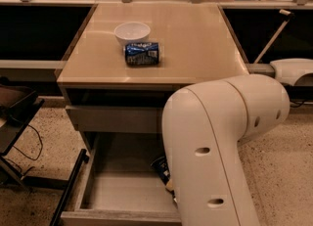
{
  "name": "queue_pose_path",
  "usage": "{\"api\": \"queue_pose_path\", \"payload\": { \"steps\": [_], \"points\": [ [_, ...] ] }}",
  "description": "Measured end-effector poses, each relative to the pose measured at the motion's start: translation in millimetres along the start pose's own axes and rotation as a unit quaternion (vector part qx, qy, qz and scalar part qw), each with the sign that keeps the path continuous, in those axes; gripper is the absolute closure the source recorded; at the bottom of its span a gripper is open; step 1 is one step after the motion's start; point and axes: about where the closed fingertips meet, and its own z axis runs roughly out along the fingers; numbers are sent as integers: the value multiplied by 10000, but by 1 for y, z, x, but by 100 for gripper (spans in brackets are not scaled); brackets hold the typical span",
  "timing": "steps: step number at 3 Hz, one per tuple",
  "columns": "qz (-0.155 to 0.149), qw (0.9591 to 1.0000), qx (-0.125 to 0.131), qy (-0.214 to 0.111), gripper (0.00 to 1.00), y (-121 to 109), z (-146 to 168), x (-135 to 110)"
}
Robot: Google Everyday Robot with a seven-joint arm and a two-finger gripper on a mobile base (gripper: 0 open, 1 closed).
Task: Pick blue chip bag from middle drawer and place on counter
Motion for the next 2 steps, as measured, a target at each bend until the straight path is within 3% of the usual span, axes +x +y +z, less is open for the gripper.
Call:
{"api": "queue_pose_path", "payload": {
  "steps": [2],
  "points": [
    [2, 10000, 1, 0, 100, -1, -9, -3]
  ]
}}
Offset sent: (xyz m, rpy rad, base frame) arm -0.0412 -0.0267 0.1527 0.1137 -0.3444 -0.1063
